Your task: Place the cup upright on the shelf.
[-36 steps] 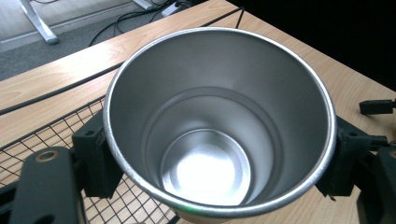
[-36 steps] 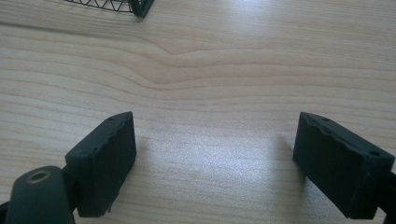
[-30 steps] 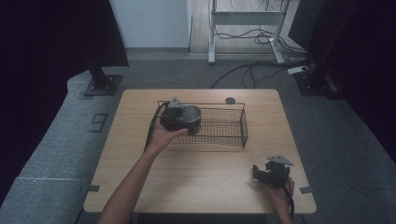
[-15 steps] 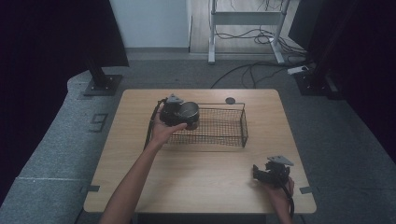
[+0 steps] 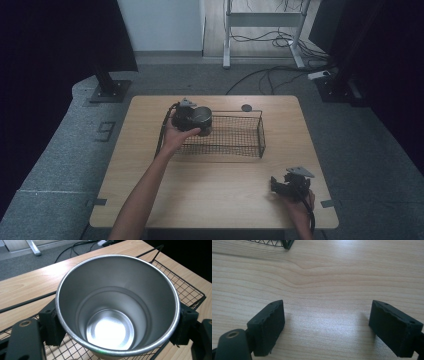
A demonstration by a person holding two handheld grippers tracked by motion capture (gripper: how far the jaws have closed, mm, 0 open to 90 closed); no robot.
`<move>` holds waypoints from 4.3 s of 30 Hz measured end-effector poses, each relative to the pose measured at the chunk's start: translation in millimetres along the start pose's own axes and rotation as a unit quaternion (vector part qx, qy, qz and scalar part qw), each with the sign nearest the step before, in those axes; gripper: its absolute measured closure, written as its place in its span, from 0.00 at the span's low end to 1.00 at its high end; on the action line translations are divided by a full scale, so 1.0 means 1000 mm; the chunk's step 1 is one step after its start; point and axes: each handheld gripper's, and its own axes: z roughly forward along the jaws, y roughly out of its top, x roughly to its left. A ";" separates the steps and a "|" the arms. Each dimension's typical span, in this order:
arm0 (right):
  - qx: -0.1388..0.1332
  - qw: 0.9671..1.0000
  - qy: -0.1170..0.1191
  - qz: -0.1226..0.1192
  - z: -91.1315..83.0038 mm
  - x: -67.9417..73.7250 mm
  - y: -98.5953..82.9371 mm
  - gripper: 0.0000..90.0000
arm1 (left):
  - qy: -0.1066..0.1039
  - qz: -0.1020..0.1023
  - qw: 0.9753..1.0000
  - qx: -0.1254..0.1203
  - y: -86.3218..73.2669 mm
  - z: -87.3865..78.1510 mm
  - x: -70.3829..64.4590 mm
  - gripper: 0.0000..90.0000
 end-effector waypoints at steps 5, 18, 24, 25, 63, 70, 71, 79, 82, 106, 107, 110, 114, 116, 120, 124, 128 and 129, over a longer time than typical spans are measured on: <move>0.000 1.000 0.000 0.000 0.000 0.000 0.000 0.14 | -0.001 0.000 1.000 0.006 -0.002 0.007 0.003 0.21; 0.000 1.000 -0.002 0.002 0.000 0.000 0.000 0.15 | -0.001 -0.002 1.000 0.028 -0.012 0.027 0.008 0.21; 0.000 1.000 -0.002 0.003 0.000 0.000 0.000 0.14 | 0.000 -0.004 0.999 0.038 -0.014 0.034 0.010 0.21; 0.000 1.000 -0.002 0.003 0.000 0.000 0.000 0.15 | 0.005 -0.005 0.999 0.044 -0.014 0.035 0.010 0.21; 0.000 1.000 -0.002 0.003 0.000 0.000 0.000 0.15 | 0.025 -0.027 0.993 0.109 -0.022 0.059 0.017 0.21; 0.000 1.000 -0.002 0.003 0.000 0.000 0.000 0.15 | 0.032 -0.026 0.990 0.136 -0.023 0.064 0.018 0.20; 0.000 1.000 -0.003 0.003 0.000 0.000 0.000 0.15 | 0.031 -0.026 0.990 0.137 -0.023 0.064 0.018 0.20; 0.000 1.000 -0.003 0.003 0.000 0.000 0.000 0.15 | 0.035 -0.029 0.989 0.138 -0.023 0.064 0.018 0.20; 0.000 1.000 -0.003 0.003 0.000 0.000 0.000 0.15 | 0.038 -0.028 0.989 0.140 -0.023 0.064 0.017 0.17; 0.000 1.000 -0.002 0.003 0.000 0.000 0.000 0.15 | 0.050 -0.020 0.998 0.040 -0.006 0.024 0.015 0.12; 0.000 1.000 -0.002 0.003 0.000 0.000 0.000 0.15 | 0.049 -0.019 0.998 0.037 -0.005 0.021 0.015 0.12; 0.000 1.000 -0.003 0.003 0.000 0.000 0.000 0.14 | 0.041 -0.019 0.999 0.028 -0.005 0.010 0.015 0.12; 0.000 1.000 -0.003 0.003 0.000 0.000 0.000 0.15 | 0.030 -0.012 0.999 0.024 -0.010 0.000 0.012 0.13; 0.000 1.000 -0.003 0.003 0.000 0.000 0.000 0.15 | 0.022 -0.010 1.000 0.018 -0.013 -0.005 0.010 0.13; 0.000 1.000 -0.004 0.004 0.000 0.000 0.000 0.15 | 0.006 -0.005 1.000 0.004 -0.021 -0.016 0.007 0.13; 0.000 1.000 -0.004 0.004 0.000 0.000 0.000 0.15 | 0.000 0.004 1.000 -0.009 -0.032 -0.030 0.003 0.14; 0.001 1.000 -0.004 0.003 0.000 0.000 0.000 0.15 | -0.004 0.007 1.000 -0.023 -0.044 -0.044 0.001 0.14; 0.000 1.000 -0.004 0.003 0.000 0.000 0.001 0.15 | -0.003 0.010 1.000 -0.025 -0.046 -0.048 0.001 0.14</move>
